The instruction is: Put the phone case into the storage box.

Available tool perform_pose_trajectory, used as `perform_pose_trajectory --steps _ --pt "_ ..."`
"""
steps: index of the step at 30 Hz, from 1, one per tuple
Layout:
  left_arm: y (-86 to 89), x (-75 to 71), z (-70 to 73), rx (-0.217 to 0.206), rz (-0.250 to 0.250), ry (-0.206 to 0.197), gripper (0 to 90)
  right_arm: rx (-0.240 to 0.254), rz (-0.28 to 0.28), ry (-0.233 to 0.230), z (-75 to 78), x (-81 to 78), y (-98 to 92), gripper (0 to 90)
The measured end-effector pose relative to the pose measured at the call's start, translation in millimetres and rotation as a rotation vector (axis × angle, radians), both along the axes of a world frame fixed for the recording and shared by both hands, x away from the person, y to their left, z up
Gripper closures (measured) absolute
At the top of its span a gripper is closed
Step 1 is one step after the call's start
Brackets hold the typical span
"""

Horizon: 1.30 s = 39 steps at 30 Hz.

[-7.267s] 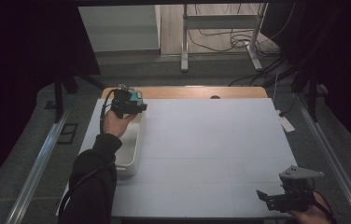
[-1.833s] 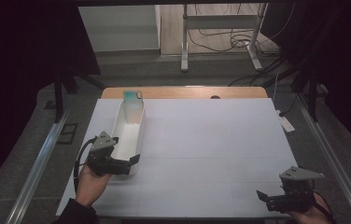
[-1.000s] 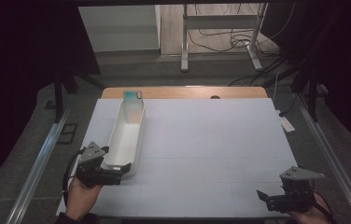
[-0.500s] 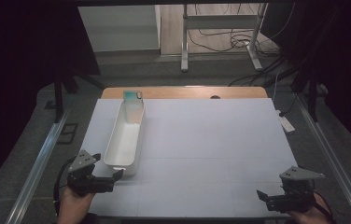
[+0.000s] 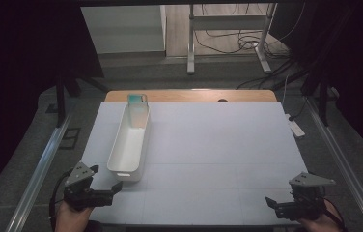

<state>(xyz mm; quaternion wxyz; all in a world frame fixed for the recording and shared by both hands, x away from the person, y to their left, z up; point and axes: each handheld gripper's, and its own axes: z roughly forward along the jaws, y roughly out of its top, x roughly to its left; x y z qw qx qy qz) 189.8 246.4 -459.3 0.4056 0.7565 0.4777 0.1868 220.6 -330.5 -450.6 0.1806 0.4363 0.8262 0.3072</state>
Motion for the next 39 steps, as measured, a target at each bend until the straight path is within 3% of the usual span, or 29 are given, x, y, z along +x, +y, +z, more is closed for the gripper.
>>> perform_pose_trajectory --steps 22,30,39 --pt "-4.2 -12.3 -8.3 0.071 0.006 0.029 0.0 -0.004 0.0 0.002 -0.1 0.0 0.4 0.0" --pt "-7.0 -10.2 -9.7 0.1 0.007 0.052 0.0 -0.005 0.002 0.004 -0.2 0.0 0.8 0.0" --pt "-7.4 -7.9 -10.4 0.101 0.011 0.069 0.1 -0.01 0.005 0.004 -0.5 0.1 1.2 0.0"
